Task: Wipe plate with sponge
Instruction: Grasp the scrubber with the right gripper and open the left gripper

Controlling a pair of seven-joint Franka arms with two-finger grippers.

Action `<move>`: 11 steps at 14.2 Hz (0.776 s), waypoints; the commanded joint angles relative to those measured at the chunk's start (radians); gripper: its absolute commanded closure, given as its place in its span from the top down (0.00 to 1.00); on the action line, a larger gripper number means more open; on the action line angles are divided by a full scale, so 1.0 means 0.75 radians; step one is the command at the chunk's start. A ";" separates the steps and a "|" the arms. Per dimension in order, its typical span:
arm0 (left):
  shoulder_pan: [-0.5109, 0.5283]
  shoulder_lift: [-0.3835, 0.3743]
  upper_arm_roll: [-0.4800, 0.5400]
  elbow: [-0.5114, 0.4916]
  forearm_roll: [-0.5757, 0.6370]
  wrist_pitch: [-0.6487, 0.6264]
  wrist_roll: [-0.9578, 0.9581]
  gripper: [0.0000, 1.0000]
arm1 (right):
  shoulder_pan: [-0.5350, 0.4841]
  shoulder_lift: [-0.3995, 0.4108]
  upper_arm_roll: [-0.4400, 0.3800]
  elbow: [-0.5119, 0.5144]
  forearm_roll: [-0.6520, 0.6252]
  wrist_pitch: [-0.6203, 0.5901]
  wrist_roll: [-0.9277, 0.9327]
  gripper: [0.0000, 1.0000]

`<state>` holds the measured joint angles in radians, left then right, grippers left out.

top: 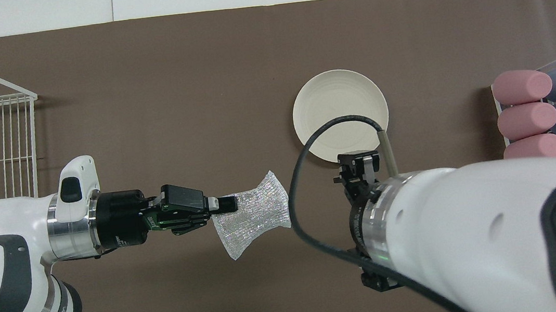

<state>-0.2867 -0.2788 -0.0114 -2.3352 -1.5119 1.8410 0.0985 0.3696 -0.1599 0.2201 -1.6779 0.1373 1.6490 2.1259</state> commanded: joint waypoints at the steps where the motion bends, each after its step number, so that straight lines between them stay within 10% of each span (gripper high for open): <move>1: -0.031 -0.023 0.021 -0.046 -0.040 -0.014 0.055 0.00 | 0.043 0.015 0.005 -0.017 0.022 0.071 0.129 1.00; 11: -0.008 -0.019 0.027 -0.048 -0.034 -0.080 0.057 0.00 | 0.174 0.015 0.005 -0.194 0.017 0.348 0.233 1.00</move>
<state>-0.2959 -0.2788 -0.0011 -2.3488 -1.5179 1.8061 0.1196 0.4939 -0.1197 0.2251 -1.7578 0.1373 1.8625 2.2989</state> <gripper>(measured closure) 0.952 0.000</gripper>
